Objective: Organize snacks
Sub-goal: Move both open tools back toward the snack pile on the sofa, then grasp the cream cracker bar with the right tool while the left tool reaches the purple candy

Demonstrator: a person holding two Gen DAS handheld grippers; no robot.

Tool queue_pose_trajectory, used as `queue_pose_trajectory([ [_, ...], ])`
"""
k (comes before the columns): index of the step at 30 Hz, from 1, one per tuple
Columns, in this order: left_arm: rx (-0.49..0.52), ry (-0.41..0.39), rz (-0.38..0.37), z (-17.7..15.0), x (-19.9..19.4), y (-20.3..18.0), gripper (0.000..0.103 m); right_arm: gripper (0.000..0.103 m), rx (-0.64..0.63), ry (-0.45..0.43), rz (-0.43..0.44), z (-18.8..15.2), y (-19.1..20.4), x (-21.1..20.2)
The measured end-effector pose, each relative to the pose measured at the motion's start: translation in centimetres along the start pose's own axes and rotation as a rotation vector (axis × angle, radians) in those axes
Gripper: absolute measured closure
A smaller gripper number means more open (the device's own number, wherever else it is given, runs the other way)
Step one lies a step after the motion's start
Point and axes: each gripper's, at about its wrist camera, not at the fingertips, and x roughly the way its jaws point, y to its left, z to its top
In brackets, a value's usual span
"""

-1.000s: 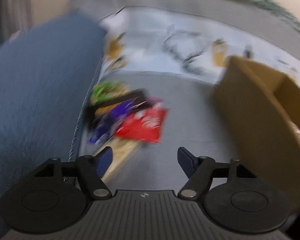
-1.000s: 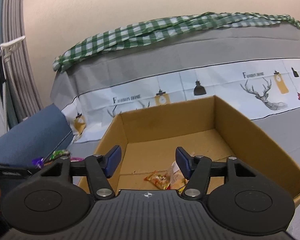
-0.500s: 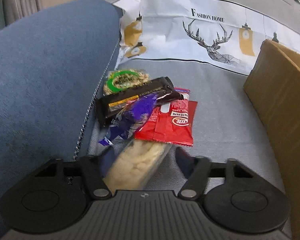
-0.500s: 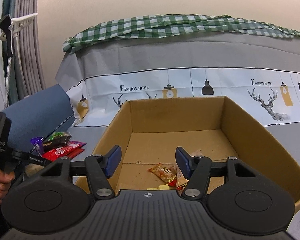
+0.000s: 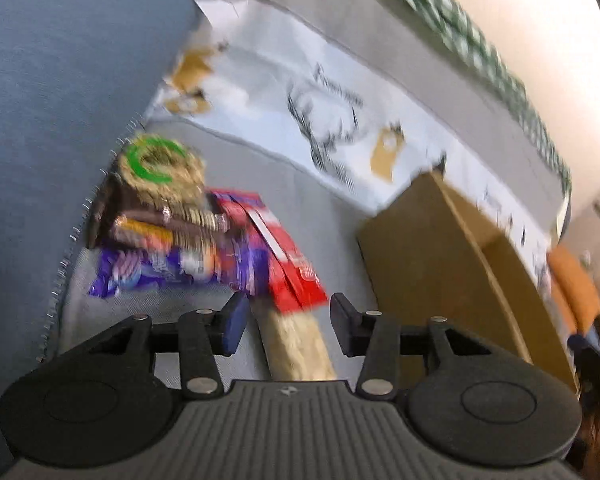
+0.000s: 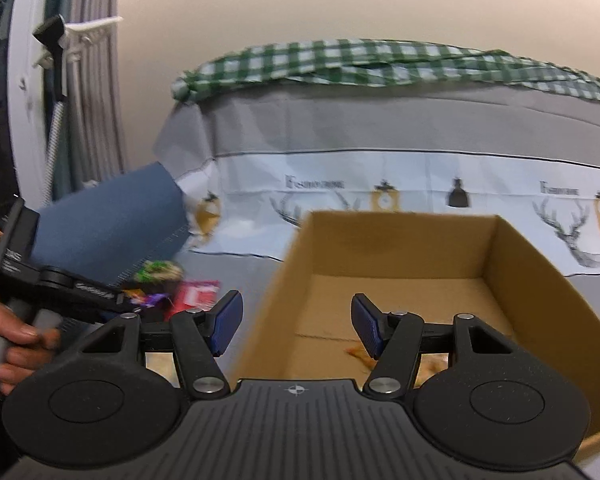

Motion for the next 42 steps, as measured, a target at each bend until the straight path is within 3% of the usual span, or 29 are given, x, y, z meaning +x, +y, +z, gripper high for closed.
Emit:
queue_pose_trajectory([
  [4, 0.087, -0.057, 0.08, -0.2, -0.5, -1.6, 0.054, 0.041, 0.013, 0.033, 0.052, 1.2, 3.6, 1.4],
  [10, 0.01, -0.193, 0.083, 0.3, -2.4, 0.1, 0.054, 0.043, -0.006, 0.153, 0.116, 0.8, 9.7, 6.7],
  [13, 0.05, -0.178, 0.133, 0.4, -1.9, -0.6, 0.052, 0.043, 0.005, 0.256, 0.085, -0.7, 10.9, 10.3],
  [17, 0.088, -0.161, 0.206, 0.4, -1.1, -0.8, 0.031, 0.041, 0.008, 0.375, 0.065, -2.9, 11.5, 14.1],
  [20, 0.145, -0.126, 0.263, 0.2, 0.3, -1.2, 0.024, 0.04, -0.015, 0.429, 0.054, -4.1, 11.9, 15.9],
  [24, 0.2, -0.058, 0.346, -0.2, 2.6, -1.1, 0.023, 0.041, -0.048, 0.49, 0.052, -5.1, 12.1, 17.4],
  [25, 0.211, -0.043, 0.362, -0.3, 3.2, -1.0, 0.022, 0.043, -0.063, 0.486, 0.057, -5.3, 12.0, 17.5],
  [27, 0.238, -0.052, 0.377, -0.4, 3.7, -1.0, 0.022, 0.06, -0.086, 0.479, 0.069, -5.4, 12.0, 17.3],
  [28, 0.25, -0.055, 0.386, -0.5, 3.9, -1.0, 0.023, 0.065, -0.094, 0.474, 0.074, -5.3, 11.9, 16.9],
  [30, 0.255, -0.067, 0.407, -0.6, 4.0, -1.0, 0.039, 0.065, -0.093, 0.475, 0.072, -5.3, 11.6, 16.3],
  [31, 0.244, -0.068, 0.408, -0.5, 3.9, -0.8, 0.055, 0.065, -0.092, 0.473, 0.069, -5.5, 11.6, 15.9],
  [32, 0.229, -0.067, 0.408, -0.4, 3.7, -0.6, 0.064, 0.065, -0.105, 0.471, 0.07, -5.6, 11.6, 15.5],
  [36, 0.177, -0.11, 0.361, -0.1, 2.4, -0.2, 0.074, 0.065, -0.122, 0.475, 0.086, -6.1, 11.7, 13.8],
  [37, 0.174, -0.122, 0.339, 0.0, 2.0, -0.3, 0.097, 0.065, -0.124, 0.477, 0.092, -6.2, 11.7, 13.2],
  [42, 0.104, -0.172, 0.191, 0.2, -0.5, -0.4, 0.096, 0.066, -0.142, 0.473, 0.128, -6.6, 11.8, 10.2],
])
